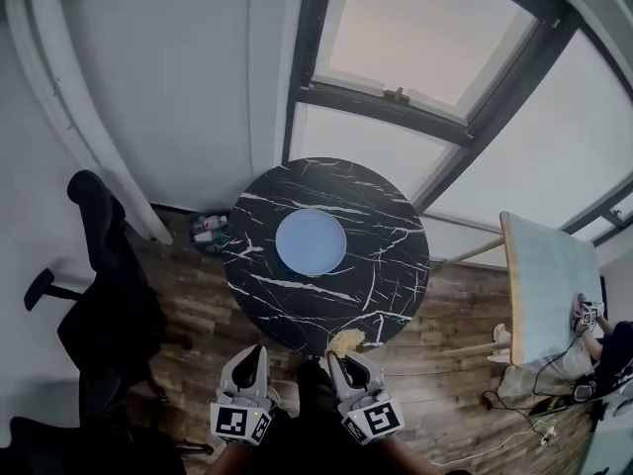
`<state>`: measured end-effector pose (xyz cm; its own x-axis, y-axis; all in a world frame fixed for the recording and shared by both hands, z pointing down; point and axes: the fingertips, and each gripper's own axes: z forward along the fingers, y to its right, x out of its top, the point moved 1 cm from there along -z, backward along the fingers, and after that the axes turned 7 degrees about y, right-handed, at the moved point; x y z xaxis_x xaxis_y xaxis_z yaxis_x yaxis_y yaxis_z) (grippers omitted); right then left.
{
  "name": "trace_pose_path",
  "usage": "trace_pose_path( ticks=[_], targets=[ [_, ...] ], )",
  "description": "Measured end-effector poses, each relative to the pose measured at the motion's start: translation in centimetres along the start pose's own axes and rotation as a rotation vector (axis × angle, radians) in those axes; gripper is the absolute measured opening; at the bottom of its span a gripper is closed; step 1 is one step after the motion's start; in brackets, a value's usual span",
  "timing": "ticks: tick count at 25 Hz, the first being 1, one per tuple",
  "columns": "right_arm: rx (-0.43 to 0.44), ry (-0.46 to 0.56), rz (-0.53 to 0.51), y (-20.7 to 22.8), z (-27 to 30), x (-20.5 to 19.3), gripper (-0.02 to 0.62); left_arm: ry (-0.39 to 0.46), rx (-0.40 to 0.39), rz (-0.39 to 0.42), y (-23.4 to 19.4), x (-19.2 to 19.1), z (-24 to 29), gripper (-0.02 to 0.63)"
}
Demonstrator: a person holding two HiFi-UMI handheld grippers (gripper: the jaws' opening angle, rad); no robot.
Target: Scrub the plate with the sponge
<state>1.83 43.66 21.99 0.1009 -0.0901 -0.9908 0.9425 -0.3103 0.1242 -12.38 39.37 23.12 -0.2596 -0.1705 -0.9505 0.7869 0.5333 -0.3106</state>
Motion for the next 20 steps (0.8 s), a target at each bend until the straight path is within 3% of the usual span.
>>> trace_pose_path(
  ticks=[11, 20],
  targets=[
    [0.103, -0.011, 0.014, 10.2, 7.0, 1.1, 0.021, -0.039, 0.059, 0.017, 1.2, -1.9, 12.3, 0.000],
    [0.165, -0.052, 0.030, 14.5, 10.7, 0.4, 0.021, -0.163, 0.152, -0.010, -0.7, -6.1, 17.7, 0.000]
  ],
)
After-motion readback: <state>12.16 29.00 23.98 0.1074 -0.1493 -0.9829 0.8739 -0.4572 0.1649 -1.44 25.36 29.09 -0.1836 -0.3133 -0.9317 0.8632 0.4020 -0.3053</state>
